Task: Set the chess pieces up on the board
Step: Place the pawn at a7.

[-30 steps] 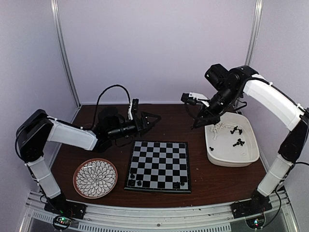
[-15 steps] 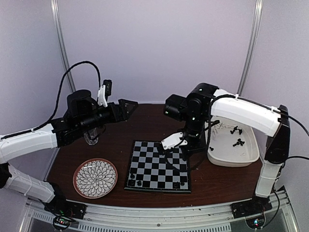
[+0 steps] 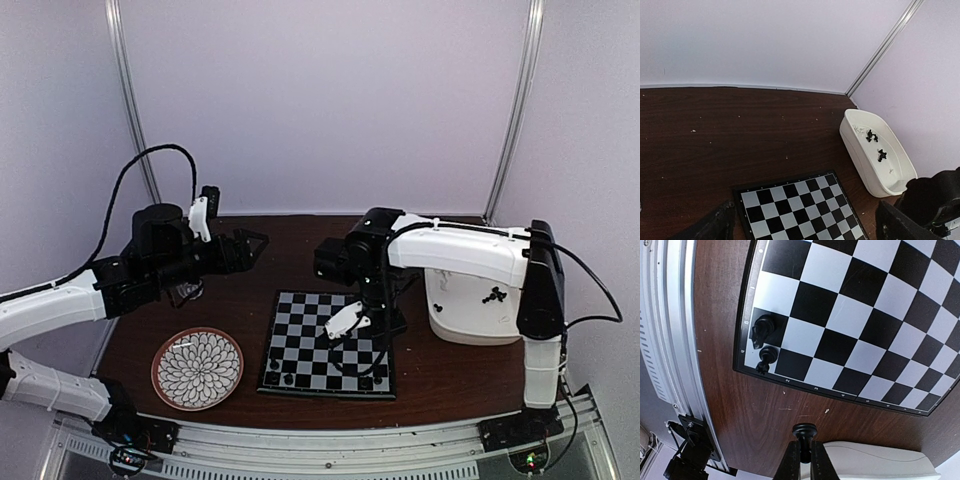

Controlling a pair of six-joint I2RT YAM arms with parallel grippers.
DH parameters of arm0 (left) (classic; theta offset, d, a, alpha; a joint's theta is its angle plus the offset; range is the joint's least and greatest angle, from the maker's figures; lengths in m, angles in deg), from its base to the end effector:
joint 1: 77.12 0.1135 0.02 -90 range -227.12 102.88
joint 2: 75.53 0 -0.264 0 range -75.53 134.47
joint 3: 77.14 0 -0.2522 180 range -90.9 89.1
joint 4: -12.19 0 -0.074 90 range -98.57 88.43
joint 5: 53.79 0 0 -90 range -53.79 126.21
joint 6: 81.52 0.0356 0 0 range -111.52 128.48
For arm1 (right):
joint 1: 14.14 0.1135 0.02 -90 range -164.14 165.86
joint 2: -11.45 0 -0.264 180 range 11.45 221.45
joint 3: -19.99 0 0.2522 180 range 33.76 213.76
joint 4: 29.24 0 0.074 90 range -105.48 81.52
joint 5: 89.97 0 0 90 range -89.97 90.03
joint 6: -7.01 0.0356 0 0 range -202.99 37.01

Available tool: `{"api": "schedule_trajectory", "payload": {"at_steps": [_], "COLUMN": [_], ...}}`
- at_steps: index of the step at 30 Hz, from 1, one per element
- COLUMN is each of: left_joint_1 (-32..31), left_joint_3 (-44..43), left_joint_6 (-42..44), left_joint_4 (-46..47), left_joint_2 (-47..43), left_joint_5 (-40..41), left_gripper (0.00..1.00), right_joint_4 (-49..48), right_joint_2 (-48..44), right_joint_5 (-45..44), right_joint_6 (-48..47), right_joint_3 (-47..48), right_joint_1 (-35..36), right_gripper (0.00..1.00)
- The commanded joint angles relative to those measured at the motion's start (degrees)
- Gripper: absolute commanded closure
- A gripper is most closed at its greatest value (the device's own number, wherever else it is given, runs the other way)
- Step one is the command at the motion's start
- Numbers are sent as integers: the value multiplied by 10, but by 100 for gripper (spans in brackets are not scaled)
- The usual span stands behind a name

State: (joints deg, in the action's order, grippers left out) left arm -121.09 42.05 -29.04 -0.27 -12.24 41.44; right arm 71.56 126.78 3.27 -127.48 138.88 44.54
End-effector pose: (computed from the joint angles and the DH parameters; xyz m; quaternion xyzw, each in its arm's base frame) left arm 0.1887 -0.1775 0.3102 0.0168 0.7925 -0.3698 0.4847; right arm 0.1911 0.3179 0.2591 0.7805 -0.6213 -0.0202 0.0661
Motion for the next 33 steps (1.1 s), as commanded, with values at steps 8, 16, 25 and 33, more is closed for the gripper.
{"api": "schedule_trajectory", "payload": {"at_steps": [8, 16, 25, 33], "left_joint_1": [1, 1, 1, 1], "left_joint_3": [-14, -15, -15, -14], "left_joint_6": [9, 3, 1, 0], "left_joint_4": [-5, -5, -9, -9], "left_joint_2": [12, 21, 23, 23], "left_joint_5": [5, 1, 3, 5], "left_gripper": [2, 2, 2, 3], "right_joint_4": [-39, -54, -59, -55], "right_joint_2": [31, 40, 60, 70], "right_joint_5": [-13, -10, -11, -26], "right_joint_6": [43, 53, 57, 59], "right_joint_3": [-48, -70, -76, -82], "right_joint_1": [25, 33, 35, 38], "right_gripper": [100, 100, 98, 98]}}
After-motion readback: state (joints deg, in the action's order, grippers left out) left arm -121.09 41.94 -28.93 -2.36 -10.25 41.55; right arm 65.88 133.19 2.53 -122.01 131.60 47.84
